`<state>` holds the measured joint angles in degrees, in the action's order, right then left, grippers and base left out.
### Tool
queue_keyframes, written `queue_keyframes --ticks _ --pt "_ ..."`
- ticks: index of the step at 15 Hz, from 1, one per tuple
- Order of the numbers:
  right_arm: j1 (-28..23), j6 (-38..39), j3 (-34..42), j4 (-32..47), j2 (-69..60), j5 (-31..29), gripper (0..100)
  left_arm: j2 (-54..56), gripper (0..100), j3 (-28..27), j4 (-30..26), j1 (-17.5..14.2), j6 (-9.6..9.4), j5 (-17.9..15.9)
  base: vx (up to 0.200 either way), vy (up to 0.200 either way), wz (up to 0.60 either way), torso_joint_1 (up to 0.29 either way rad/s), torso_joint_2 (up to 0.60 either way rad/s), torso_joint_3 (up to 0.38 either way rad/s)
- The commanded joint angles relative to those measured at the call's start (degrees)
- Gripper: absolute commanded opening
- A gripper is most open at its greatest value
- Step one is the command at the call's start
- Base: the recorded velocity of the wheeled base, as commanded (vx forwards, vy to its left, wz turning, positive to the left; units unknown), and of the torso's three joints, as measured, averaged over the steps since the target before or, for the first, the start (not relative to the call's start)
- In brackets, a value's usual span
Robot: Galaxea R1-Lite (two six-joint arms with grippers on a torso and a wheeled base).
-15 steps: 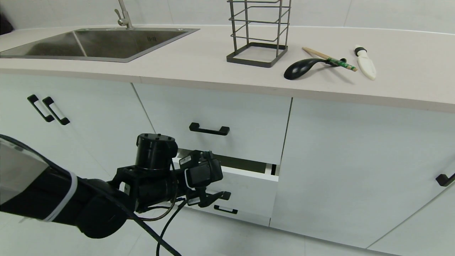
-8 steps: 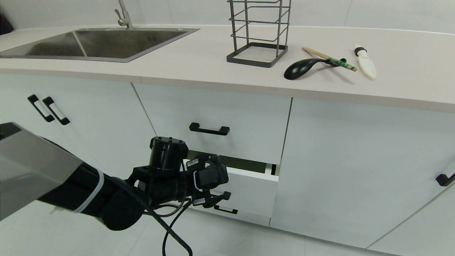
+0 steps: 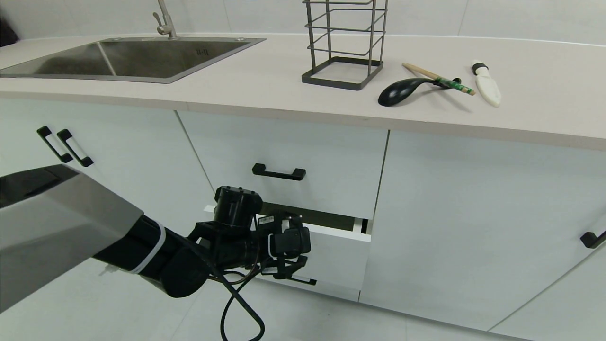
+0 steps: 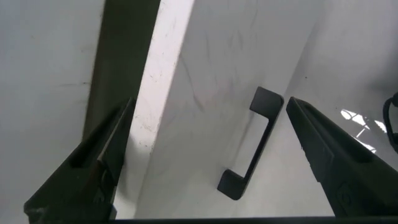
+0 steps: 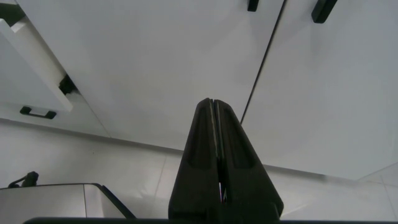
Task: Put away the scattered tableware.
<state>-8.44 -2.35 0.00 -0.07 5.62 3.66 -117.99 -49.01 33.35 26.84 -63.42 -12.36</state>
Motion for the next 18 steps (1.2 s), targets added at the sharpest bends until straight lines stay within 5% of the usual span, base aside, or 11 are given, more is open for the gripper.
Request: queue_keyframes --ticks 1,8,18 --pt "0.00 -0.02 0.00 -0.01 0.09 0.03 0 0.92 100 0.75 -1.01 0.05 0.05 -0.38 0.000 0.000 0.00 0.000 0.00 0.000" --pt "0.00 -0.02 0.00 -0.01 0.09 0.03 0 22.90 100 19.12 -6.28 3.74 0.31 -0.65 0.000 0.000 0.00 0.000 0.00 0.000" --pt "0.00 -0.02 0.00 -0.01 0.09 0.03 0 24.48 100 24.05 -6.46 3.74 0.57 -1.53 0.000 0.000 0.00 0.000 0.00 0.000"
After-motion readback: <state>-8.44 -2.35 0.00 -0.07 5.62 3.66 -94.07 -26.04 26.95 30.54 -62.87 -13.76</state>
